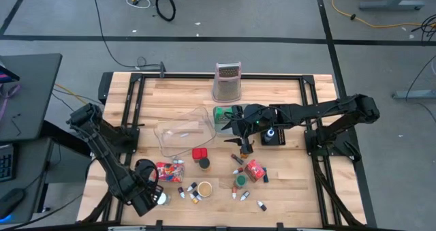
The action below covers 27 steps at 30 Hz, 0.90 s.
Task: Pick & Place Kitchen Items
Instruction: Put the blue cereal box into the gray bin
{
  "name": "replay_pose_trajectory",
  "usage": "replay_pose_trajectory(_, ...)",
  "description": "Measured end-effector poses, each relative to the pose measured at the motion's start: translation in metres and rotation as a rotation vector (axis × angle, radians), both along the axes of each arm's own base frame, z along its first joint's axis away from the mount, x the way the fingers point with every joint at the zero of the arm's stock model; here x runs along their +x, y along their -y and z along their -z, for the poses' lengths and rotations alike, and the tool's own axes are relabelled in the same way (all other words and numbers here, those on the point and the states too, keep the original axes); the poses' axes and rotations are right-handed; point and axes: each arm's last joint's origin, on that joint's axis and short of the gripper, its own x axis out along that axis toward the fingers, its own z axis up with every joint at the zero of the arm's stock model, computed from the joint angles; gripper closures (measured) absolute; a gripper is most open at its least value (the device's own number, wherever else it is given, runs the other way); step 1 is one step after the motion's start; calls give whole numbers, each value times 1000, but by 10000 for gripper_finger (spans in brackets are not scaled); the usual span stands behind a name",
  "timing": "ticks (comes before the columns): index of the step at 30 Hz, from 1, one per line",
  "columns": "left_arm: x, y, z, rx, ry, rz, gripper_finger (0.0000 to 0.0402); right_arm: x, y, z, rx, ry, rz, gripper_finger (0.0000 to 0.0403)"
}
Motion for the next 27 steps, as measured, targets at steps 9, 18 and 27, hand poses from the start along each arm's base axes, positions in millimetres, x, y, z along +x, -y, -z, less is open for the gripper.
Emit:
replay_pose_trajectory(9,-6,4,0,4,-8,-11,178,0,0,0,1,0,0,179)
replay_pose_trajectory(18,-8,5,0,8,-3,-16,178,0,0,0,2,-1,-1,179)
replay_pose_trajectory(27,-9,3,6,22,-18,-18,178,0,0,0,5,-1,-6,179)
